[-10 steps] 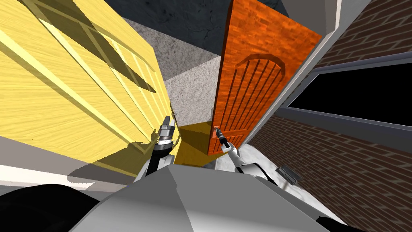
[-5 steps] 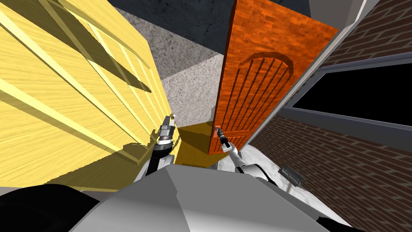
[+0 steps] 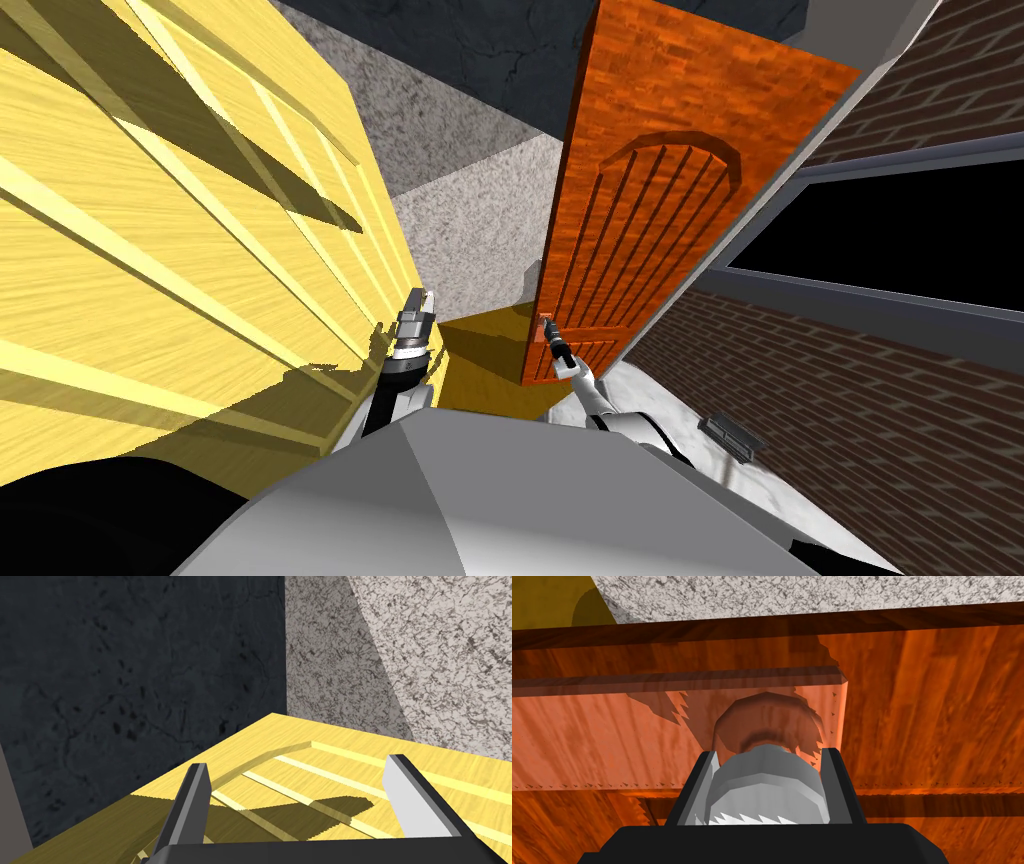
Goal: Push the door open
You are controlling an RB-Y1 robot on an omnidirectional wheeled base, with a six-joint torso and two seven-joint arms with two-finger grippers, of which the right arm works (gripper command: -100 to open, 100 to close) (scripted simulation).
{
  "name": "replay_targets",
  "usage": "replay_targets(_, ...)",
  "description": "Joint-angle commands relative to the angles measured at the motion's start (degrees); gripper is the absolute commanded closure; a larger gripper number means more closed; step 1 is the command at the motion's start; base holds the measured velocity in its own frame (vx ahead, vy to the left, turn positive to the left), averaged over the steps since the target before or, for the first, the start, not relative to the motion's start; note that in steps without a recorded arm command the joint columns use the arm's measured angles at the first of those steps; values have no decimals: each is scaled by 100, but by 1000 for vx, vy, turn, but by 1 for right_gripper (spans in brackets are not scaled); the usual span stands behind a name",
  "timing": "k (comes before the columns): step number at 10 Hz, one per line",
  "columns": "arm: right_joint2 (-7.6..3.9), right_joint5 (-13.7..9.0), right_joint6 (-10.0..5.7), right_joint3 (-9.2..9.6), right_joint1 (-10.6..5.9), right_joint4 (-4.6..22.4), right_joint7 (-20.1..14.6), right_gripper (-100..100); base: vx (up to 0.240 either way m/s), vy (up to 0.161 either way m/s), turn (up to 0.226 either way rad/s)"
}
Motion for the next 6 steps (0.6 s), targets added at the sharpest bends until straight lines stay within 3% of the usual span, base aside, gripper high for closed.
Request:
replay_targets(1, -43, -60, 2, -159, -110, 94, 103, 100, 147, 140, -67)
replay_targets(6, -45, -197, 72, -493, -98, 121, 370, 100, 151, 144, -69)
